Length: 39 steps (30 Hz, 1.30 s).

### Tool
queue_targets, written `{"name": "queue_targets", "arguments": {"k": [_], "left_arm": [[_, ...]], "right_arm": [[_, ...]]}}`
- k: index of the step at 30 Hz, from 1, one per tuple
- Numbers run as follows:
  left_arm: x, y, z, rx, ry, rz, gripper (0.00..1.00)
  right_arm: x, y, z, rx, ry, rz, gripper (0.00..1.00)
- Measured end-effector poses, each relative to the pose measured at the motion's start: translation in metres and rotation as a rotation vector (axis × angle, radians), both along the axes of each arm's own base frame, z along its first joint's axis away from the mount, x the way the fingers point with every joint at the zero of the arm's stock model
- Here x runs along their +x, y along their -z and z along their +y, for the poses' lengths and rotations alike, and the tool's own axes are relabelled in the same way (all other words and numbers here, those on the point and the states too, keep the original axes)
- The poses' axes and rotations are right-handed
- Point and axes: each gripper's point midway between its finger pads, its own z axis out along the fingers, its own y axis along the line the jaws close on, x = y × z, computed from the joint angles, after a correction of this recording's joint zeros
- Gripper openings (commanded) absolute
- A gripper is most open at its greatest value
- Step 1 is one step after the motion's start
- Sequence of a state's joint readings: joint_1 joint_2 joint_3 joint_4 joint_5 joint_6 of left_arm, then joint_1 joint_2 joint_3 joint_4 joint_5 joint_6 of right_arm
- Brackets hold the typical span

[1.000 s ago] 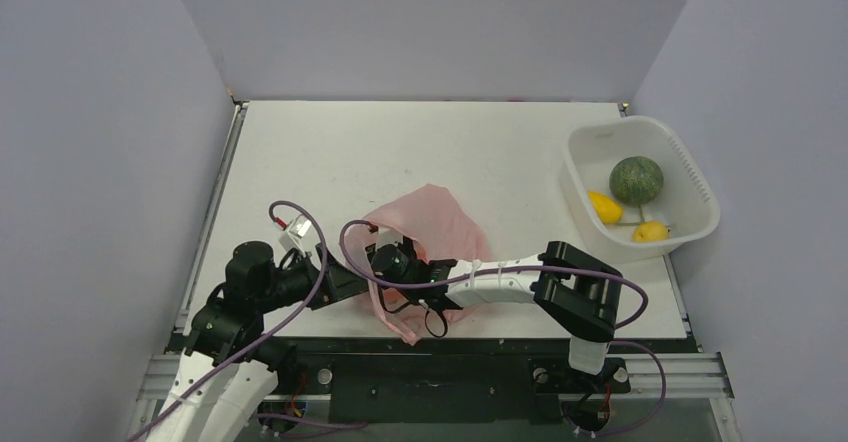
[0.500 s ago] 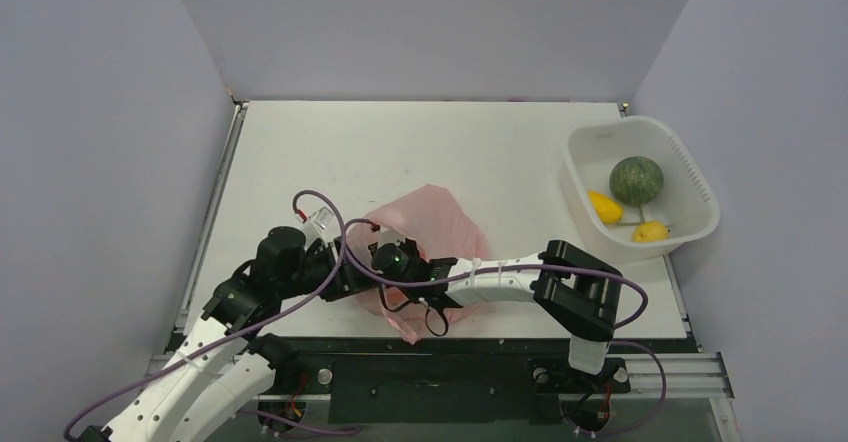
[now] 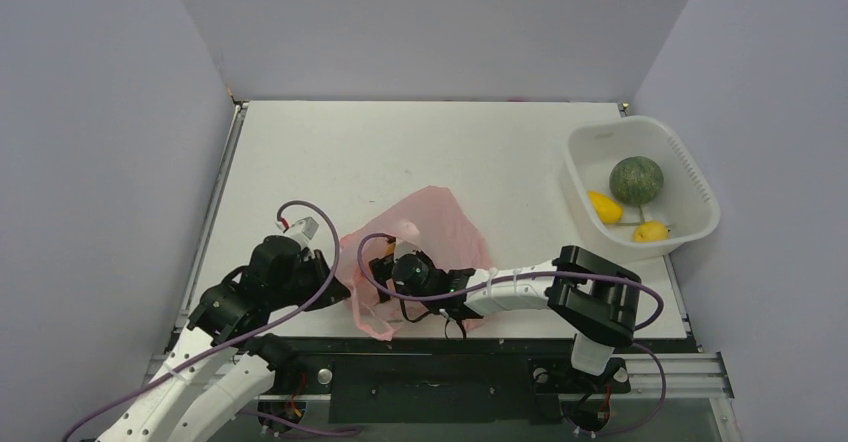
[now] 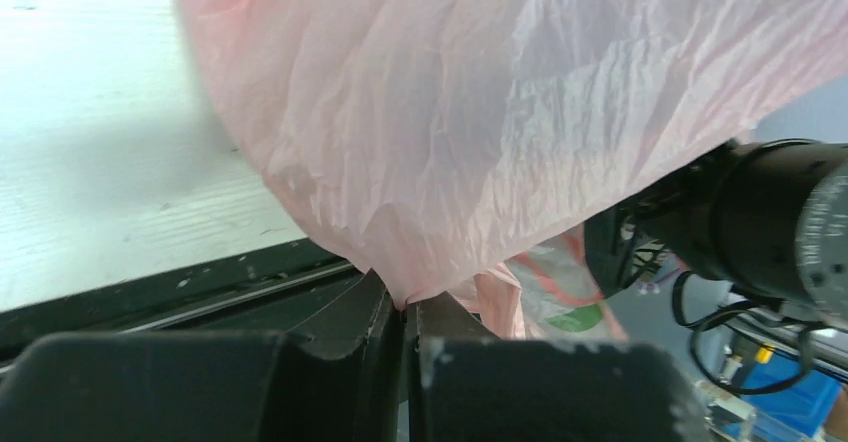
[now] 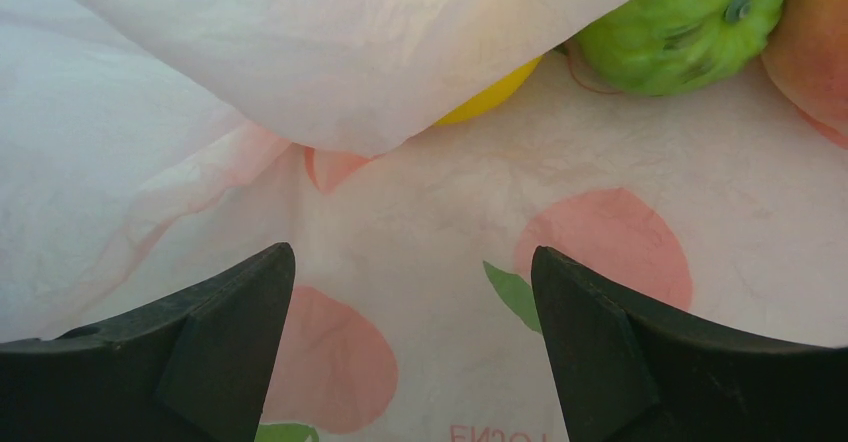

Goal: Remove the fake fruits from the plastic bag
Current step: Take out the fake fruit from the plastic bag.

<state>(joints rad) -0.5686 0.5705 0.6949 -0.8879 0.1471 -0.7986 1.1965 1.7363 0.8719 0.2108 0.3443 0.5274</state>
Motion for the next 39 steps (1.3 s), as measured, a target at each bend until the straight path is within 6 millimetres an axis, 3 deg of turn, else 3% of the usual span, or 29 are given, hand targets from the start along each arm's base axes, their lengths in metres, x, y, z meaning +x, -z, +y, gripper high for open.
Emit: {"name": "queue_targets", "arguments": {"k": [9, 14, 23, 25, 28, 30, 36, 39], "left_arm": [[-0.015, 0.014, 0.019, 0.137, 0.056, 0.055, 0.0], [-0.023, 0.021, 0.014, 0.13, 0.119, 0.083, 0.0], [-0.032, 0.031, -0.003, 0.052, 0.207, 0.076, 0.0], [-0.031, 0.027, -0.005, 0.035, 0.215, 0.053, 0.0], [-0.029, 0.019, -0.008, 0.007, 0.214, 0.008, 0.0], [-0.026, 0.009, -0.01, -0.025, 0.207, -0.044, 0.0], [-0.016, -0.033, -0.015, -0.091, 0.201, -0.178, 0.0], [-0.008, -0.065, -0.02, -0.149, 0.198, -0.286, 0.0]], "right_arm": [[0.003, -0.016, 0.01, 0.131, 0.005, -0.04, 0.84], [0.004, -0.024, 0.015, 0.183, 0.012, -0.053, 0.85], [0.0, -0.06, 0.017, 0.317, 0.011, -0.08, 0.84], [0.0, -0.062, 0.016, 0.323, 0.014, -0.084, 0.8], [0.003, -0.061, 0.013, 0.31, 0.024, -0.094, 0.64], [0.006, -0.06, 0.01, 0.296, 0.029, -0.103, 0.58], [0.009, -0.046, -0.004, 0.232, 0.046, -0.132, 0.56], [0.013, -0.04, -0.01, 0.206, 0.072, -0.146, 0.56]]}}
